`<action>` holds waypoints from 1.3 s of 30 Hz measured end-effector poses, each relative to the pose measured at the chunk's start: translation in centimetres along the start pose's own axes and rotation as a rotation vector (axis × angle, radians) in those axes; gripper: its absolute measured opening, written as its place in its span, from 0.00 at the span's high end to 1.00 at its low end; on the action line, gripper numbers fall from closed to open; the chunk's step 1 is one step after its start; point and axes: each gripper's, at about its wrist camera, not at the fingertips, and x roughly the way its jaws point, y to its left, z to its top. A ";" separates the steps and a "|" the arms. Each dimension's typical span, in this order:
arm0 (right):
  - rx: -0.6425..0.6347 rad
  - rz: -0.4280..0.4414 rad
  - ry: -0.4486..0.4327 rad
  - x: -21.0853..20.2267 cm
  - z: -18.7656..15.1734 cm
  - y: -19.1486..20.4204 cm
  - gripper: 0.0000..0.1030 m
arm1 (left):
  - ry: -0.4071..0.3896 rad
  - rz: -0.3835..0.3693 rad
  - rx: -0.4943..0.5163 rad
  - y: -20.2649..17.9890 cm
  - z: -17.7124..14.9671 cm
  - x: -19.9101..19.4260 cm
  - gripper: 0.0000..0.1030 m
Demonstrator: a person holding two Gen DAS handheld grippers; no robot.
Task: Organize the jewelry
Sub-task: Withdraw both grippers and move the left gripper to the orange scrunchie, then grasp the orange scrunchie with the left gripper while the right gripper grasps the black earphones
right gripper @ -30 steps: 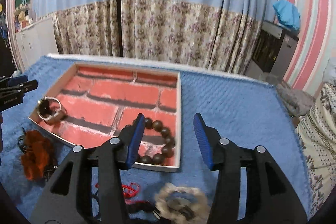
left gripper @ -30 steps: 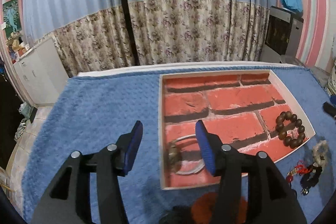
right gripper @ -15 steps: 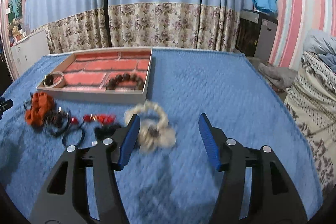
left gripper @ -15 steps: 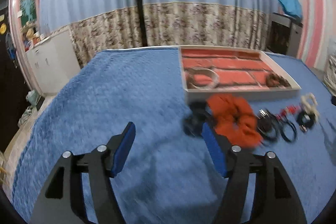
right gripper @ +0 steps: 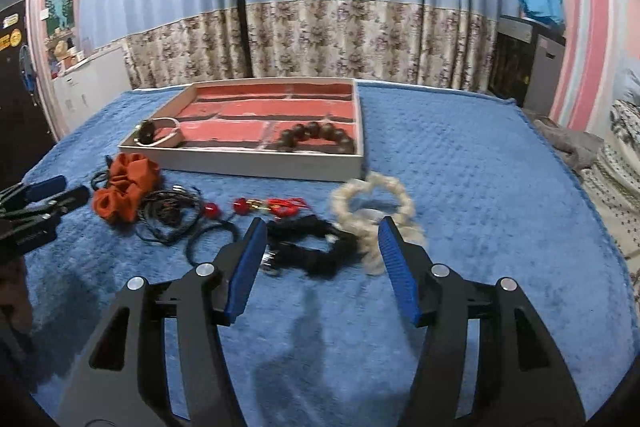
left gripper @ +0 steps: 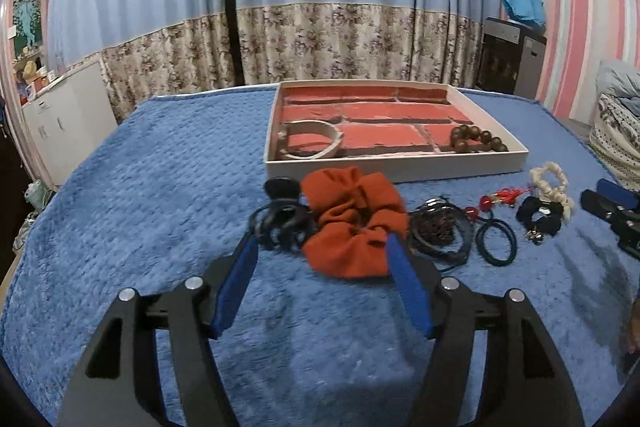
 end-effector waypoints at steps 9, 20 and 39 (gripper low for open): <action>-0.053 0.090 0.033 2.0 0.7 3.7 0.57 | 0.011 -0.025 0.019 -1.5 0.2 1.3 0.36; -0.050 0.125 0.167 6.6 0.3 5.4 0.71 | 0.116 -0.011 0.017 -2.0 0.1 4.5 0.38; -0.034 0.121 0.211 7.8 0.3 5.2 0.96 | 0.169 -0.064 -0.053 -0.4 -0.2 5.2 0.81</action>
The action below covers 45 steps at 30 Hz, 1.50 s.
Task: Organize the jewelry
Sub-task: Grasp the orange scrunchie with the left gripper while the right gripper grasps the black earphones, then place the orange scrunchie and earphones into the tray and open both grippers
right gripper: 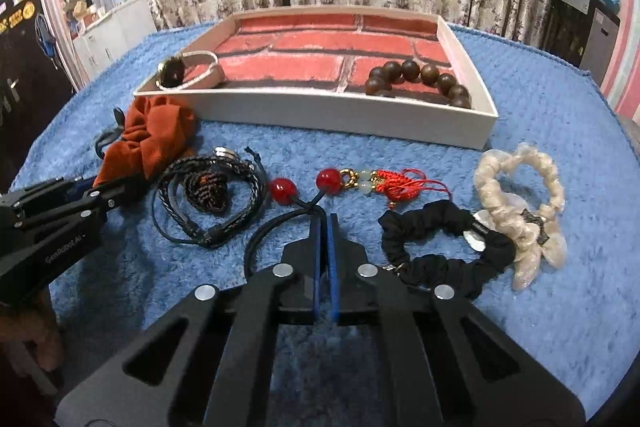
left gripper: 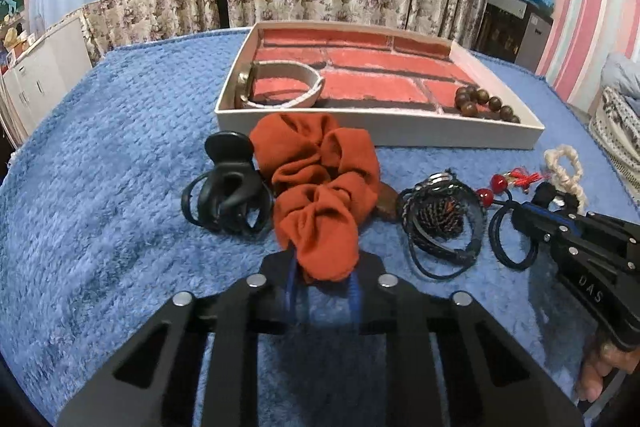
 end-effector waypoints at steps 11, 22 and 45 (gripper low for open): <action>-0.010 0.037 -0.104 -4.5 0.1 0.1 0.96 | -0.102 -0.047 -0.021 0.6 -0.8 -4.9 0.86; -0.025 0.021 -0.194 -7.9 1.4 -0.1 0.96 | -0.168 -0.035 -0.013 0.1 0.6 -7.3 0.87; 0.007 -0.009 -0.284 -6.4 8.2 -2.6 0.96 | -0.219 -0.061 0.044 -1.6 7.8 -4.0 0.87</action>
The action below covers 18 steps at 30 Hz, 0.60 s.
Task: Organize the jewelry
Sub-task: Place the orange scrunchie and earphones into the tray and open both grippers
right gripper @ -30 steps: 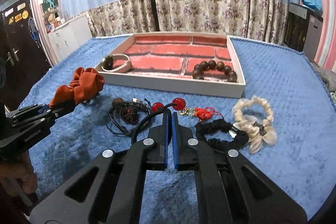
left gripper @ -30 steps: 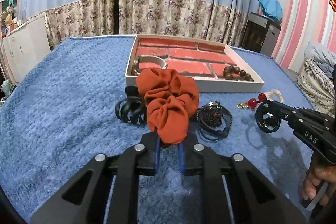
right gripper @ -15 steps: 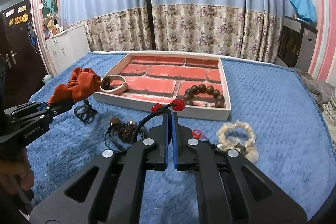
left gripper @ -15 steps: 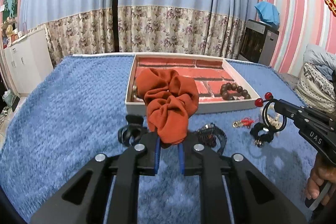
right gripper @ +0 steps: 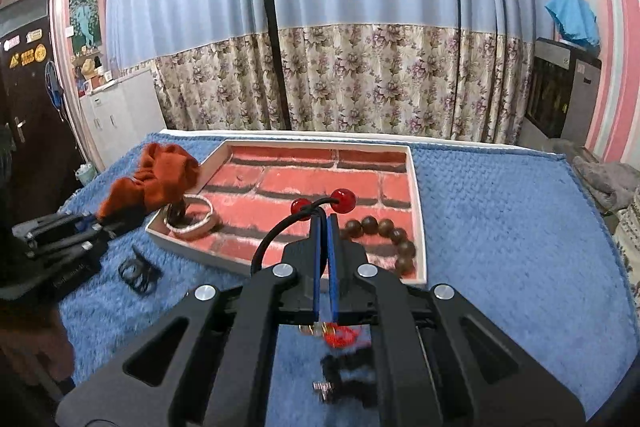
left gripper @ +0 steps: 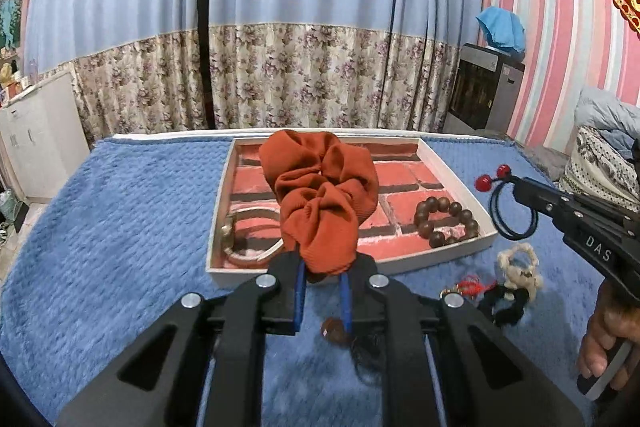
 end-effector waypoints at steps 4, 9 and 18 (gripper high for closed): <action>-0.008 0.010 0.007 2.4 1.0 0.4 0.96 | 0.035 -0.009 0.010 -0.5 0.4 2.9 0.87; -0.016 0.020 0.050 6.5 1.3 1.0 0.96 | 0.104 -0.014 0.010 -0.8 -0.1 6.3 0.87; -0.006 -0.014 0.151 12.1 -0.7 1.9 0.96 | 0.165 -0.018 -0.001 -1.1 -1.7 9.9 0.87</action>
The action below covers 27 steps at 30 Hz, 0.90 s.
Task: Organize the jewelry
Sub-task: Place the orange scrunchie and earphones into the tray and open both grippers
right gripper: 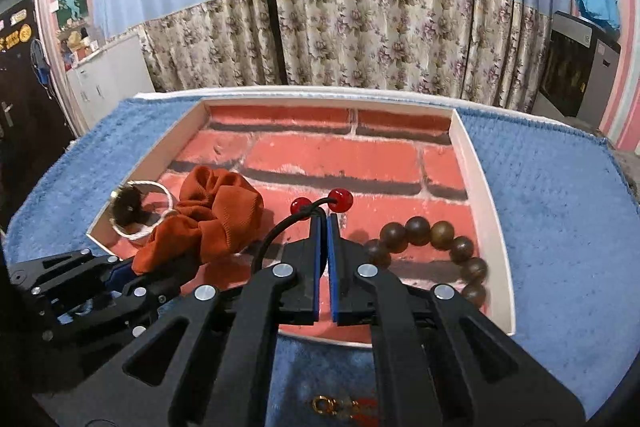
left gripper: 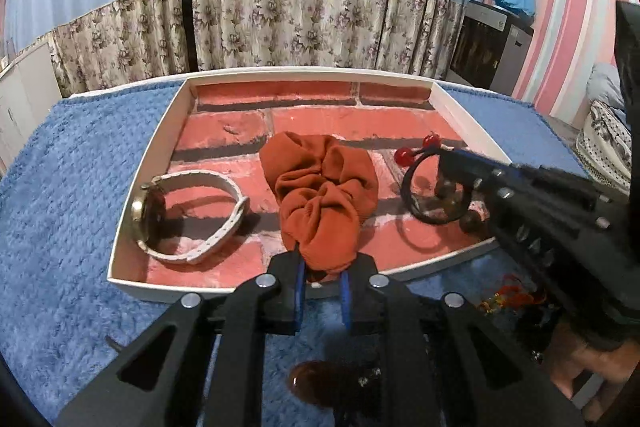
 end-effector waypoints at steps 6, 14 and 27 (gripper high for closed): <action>-0.007 -0.007 0.021 1.4 -1.2 0.4 0.96 | -0.013 -0.002 0.004 -0.4 -0.1 0.5 0.86; 0.017 -0.013 0.018 1.7 -0.9 -0.3 0.94 | -0.007 -0.017 -0.013 0.0 0.1 1.0 0.83; 0.042 -0.002 -0.026 0.3 -0.4 -1.2 0.75 | 0.001 -0.032 -0.030 0.4 0.5 0.8 0.60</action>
